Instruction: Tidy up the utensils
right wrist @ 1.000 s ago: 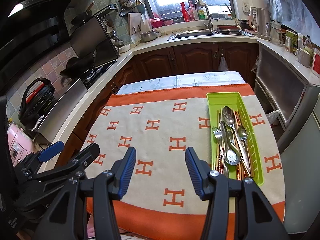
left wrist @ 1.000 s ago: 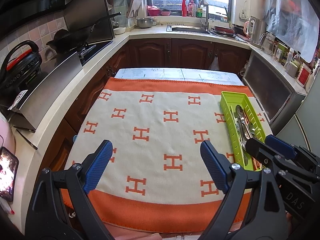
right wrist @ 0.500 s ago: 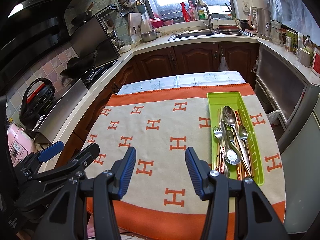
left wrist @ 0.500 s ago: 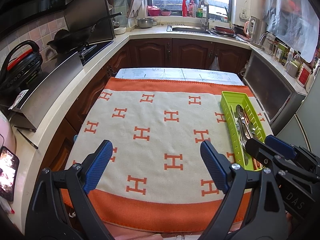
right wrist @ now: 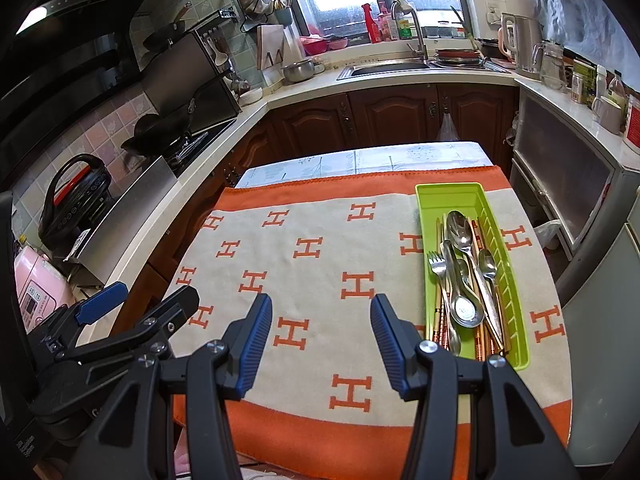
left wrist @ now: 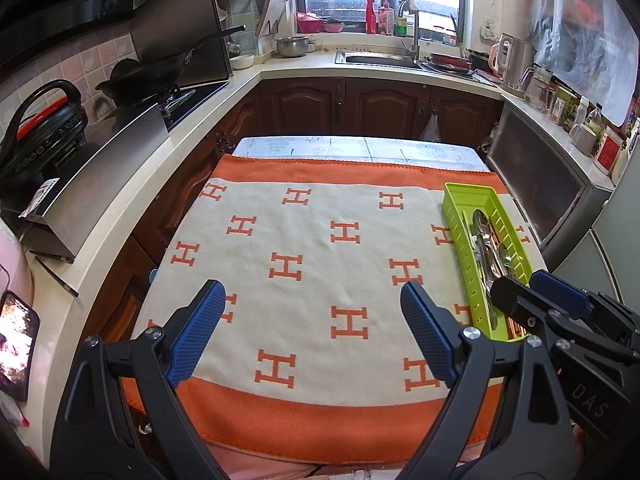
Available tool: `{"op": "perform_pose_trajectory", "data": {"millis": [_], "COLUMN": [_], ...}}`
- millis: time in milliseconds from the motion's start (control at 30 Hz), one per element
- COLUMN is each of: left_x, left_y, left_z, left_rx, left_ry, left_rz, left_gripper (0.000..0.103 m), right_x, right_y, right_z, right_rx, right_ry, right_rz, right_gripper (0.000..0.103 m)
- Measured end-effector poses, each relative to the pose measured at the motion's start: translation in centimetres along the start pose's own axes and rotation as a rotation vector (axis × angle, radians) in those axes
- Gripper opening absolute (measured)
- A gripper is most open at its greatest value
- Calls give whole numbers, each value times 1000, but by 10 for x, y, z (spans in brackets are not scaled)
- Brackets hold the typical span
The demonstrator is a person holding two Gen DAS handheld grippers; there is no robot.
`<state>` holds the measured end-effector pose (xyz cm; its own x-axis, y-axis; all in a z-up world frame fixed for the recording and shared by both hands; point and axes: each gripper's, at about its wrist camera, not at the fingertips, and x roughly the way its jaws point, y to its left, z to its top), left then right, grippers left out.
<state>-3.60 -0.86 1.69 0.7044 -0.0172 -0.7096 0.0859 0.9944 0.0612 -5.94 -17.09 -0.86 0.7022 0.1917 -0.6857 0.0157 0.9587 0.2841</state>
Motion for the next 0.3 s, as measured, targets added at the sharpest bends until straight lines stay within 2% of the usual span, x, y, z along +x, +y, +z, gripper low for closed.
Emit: {"op": "perform_pose_trajectory", "data": {"millis": [300], "left_x": [1], "left_y": [1], "left_z": [0], "left_rx": [-1], "left_ry": [5], "left_rz": [-2], "left_gripper": [88], "right_x": [0], "right_y": [0], "right_z": [0], "right_rx": [-1], "right_ry": [-1], "right_rz": [2], "right_gripper": [51]}}
